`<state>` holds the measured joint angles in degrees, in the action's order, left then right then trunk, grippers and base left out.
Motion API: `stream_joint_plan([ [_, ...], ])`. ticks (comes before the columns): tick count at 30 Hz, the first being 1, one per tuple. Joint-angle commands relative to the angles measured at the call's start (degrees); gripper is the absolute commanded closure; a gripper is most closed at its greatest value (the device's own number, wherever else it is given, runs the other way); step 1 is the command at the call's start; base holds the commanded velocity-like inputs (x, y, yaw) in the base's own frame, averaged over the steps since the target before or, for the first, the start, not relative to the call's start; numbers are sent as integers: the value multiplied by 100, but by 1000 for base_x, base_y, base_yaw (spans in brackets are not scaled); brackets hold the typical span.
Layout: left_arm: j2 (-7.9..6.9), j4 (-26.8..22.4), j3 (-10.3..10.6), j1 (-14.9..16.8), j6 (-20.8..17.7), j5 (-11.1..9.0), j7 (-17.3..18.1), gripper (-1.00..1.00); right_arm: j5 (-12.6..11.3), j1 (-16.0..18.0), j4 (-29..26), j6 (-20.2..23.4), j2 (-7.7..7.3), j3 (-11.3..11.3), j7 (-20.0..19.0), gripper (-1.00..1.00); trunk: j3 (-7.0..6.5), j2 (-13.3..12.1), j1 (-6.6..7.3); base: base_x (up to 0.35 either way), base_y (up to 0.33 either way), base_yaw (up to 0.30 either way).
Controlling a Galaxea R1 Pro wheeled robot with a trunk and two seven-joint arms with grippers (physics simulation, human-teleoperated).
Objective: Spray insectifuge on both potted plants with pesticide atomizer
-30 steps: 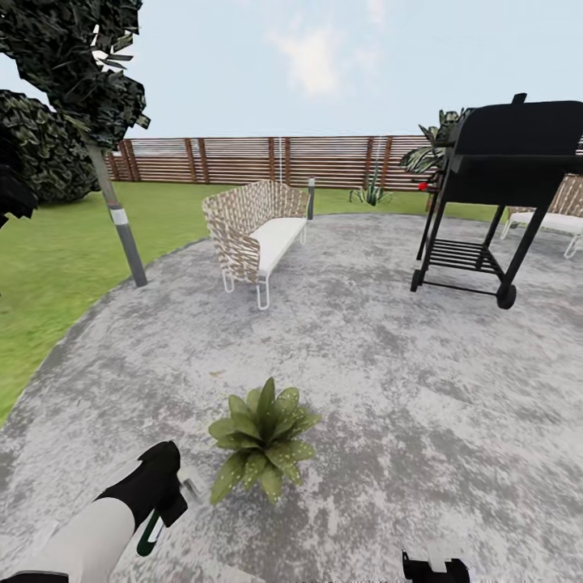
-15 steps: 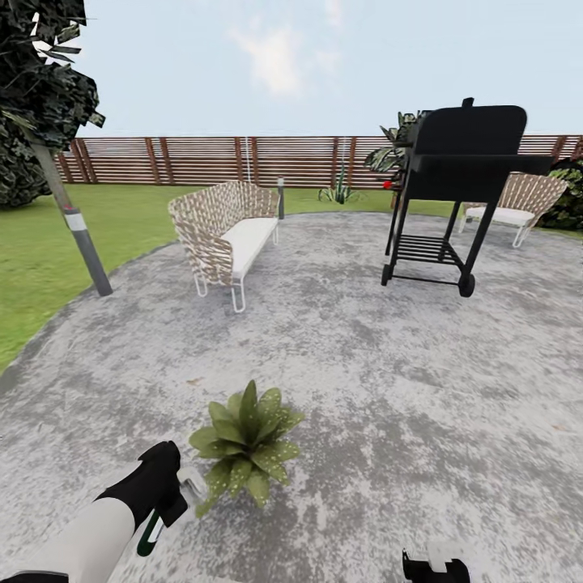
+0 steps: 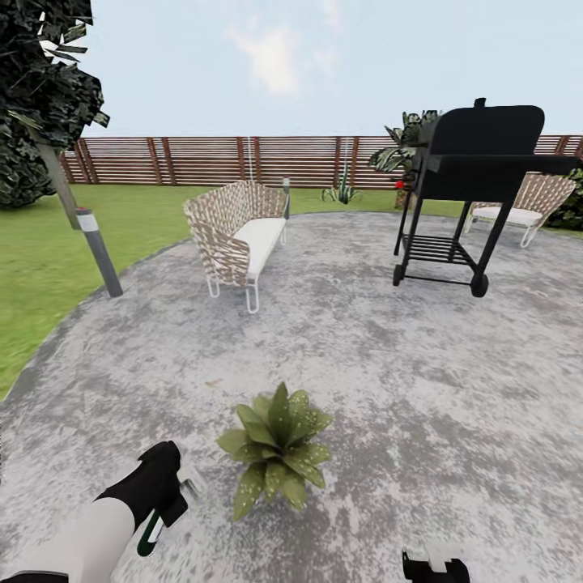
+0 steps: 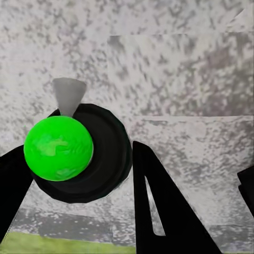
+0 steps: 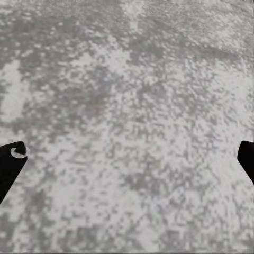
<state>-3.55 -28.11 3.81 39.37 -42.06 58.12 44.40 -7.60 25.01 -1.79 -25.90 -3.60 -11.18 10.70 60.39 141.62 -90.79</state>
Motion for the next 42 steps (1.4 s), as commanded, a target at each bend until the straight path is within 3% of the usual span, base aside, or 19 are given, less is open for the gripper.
stream_joint_plan([
  [1, -5, -11, 34, 0, -7, 38, 51, 100, -57, 4, 5, -21, 0, -51, 11, -100, 5, 2, 0, 131, 303, -141],
  [12, -7, -11, 32, 0, -9, 38, 51, 100, -57, 4, 5, -21, 0, -50, 11, -100, 5, 2, 0, 121, 291, -271],
  [25, -93, -331, 127, 74, -1, 126, 217, 100, -59, 4, 4, -21, 0, -43, 11, -100, 5, 2, 0, 4, 20, -288],
  [26, -110, -336, 127, 79, -3, 135, 292, 100, -58, 4, 7, -21, 0, -43, 11, -100, 5, 2, 0, 0, 0, -268],
  [30, -414, -352, 151, 190, -6, 163, 1081, 100, -57, 4, 5, -21, 0, -49, 11, -100, 5, 2, 0, 0, 0, -112],
  [33, -646, -350, 457, 442, -2, 171, 1801, 100, -57, 4, 12, -21, 0, -58, 5, -100, 5, 2, 0, 0, 0, -15],
  [36, -695, -359, 582, 542, 1, 168, 2106, 100, -57, 4, 19, -21, 0, -60, 3, -100, 5, 2, 0, 0, 0, -1],
  [39, -679, -386, 642, 647, 3, 150, 2168, 100, -57, 4, 18, -21, 0, -60, 3, -100, 5, 2, 0, 0, 0, 0],
  [42, -628, -388, 939, 638, -5, 161, 2178, 100, -57, 4, 10, -22, 7, -53, 10, -100, 5, 2, 0, -124, 129, 0],
])
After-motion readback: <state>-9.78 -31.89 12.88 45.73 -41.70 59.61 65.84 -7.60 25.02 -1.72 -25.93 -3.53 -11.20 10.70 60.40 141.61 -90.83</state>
